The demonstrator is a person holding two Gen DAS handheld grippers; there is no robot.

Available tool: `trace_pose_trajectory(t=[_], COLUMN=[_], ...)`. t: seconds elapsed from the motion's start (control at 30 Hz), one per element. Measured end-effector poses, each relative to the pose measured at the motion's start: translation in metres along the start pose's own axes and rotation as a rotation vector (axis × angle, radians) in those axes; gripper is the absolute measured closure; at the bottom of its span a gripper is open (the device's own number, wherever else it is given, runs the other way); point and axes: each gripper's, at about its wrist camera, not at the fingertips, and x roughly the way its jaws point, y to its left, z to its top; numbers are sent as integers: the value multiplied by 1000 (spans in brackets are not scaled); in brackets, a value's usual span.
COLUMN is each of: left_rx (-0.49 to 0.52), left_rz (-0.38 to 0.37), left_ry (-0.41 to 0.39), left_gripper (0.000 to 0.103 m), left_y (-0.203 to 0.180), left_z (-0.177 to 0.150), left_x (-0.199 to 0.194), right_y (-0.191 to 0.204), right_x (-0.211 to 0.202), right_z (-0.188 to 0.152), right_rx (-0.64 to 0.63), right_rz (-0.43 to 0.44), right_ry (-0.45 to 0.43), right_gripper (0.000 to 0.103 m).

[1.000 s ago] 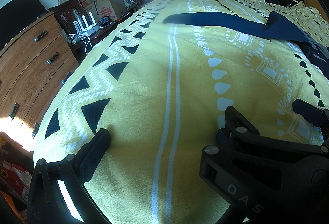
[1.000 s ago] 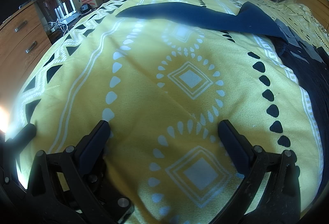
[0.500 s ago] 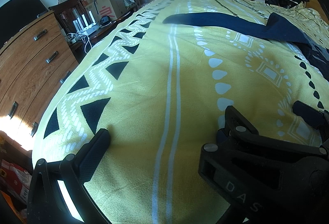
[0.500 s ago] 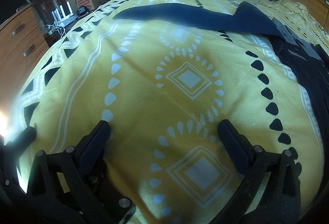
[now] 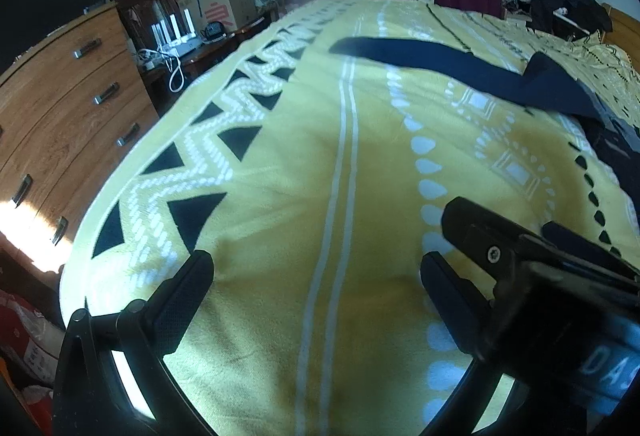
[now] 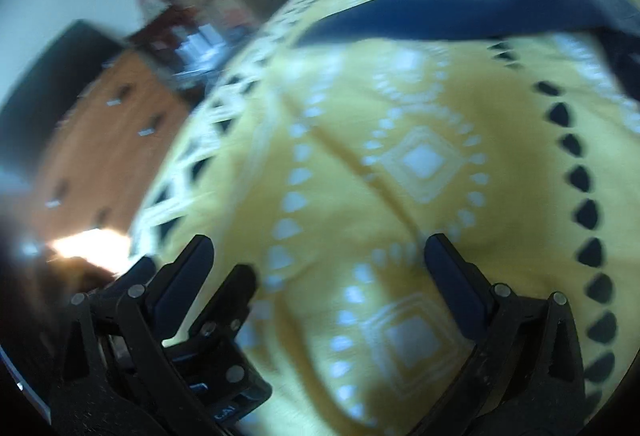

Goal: Fold small clothes

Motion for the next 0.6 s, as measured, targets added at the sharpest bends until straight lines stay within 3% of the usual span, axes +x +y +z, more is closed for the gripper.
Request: trace_pose_trajectory(t=[0.07,0.2,0.27,0.37,0.47,0.53,0.6], left_rx=[-41,-130,-190,-225,-163,-188,-216], left_rz=[-7,-53,-82,-119,-91,-185,-295], left_ry=[-64,-176,-252,-406,-607,-708,-820], left_gripper=[0,0,0,0,0,0,0], left_y=[0,-3,-2,-6,-27,-35,-42], left_z=[6,21,31,56,87,114,138], left_x=[-22,-66,-92,-140,-193,-223,-251], right_y=[-7,-10,-9,-6,-8,-14,-18], right_x=[-3,-14,-37,-100,-186,-241,-298], right_z=[12,37,53,86,129,153,166], right_rx=[42,143,136,55,-70,-140,-266], right_rz=[197,491,611,704,715,684,599], right_ry=[98,343,397,305,106,-64,-265], right_gripper=[0,0,0,0,0,0,0])
